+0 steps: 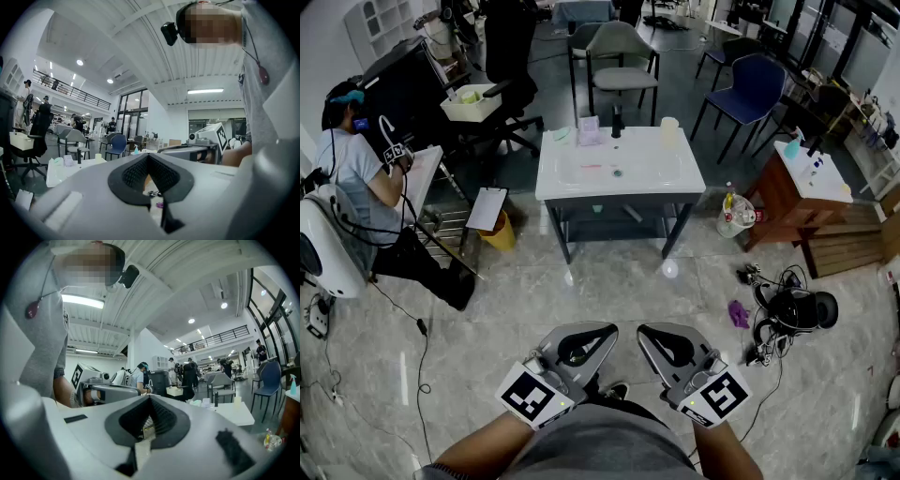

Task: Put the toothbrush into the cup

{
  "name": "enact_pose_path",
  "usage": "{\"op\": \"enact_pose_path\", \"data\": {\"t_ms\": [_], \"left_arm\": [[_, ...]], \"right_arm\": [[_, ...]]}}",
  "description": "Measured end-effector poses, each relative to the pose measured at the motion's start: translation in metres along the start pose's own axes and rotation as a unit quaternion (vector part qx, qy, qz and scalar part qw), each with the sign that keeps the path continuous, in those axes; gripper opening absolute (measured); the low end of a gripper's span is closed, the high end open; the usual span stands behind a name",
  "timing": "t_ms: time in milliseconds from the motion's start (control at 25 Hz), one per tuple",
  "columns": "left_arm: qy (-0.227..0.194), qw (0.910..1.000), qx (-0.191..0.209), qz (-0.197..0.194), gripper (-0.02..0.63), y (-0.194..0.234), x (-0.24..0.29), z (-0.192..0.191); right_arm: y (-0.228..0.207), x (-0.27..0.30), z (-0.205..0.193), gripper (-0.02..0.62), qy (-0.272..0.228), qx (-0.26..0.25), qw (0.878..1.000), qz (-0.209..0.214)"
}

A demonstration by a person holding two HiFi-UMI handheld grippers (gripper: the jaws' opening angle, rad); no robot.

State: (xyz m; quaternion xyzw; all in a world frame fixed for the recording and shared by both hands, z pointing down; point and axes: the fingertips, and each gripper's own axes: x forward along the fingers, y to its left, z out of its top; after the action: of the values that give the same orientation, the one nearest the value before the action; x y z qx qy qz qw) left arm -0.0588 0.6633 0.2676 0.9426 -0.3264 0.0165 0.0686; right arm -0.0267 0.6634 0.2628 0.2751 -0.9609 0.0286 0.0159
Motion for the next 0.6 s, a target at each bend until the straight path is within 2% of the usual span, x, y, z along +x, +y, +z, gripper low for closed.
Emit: {"op": "enact_pose_path", "data": {"t_ms": [200, 600], "left_arm": [[-0.011, 0.9999, 0.009, 0.003, 0.008, 0.006, 0.005, -0.003], [-0.002, 0.9996, 0.01, 0.025, 0.008, 0.033, 0.018, 0.001]], "right_arm": [[-0.007, 0.003, 0.0, 0.012, -0.004, 0.0, 1.0, -0.006], [-0.03, 0.022, -0.002, 0.014, 0.002, 0.014, 1.0, -0.009]]}}
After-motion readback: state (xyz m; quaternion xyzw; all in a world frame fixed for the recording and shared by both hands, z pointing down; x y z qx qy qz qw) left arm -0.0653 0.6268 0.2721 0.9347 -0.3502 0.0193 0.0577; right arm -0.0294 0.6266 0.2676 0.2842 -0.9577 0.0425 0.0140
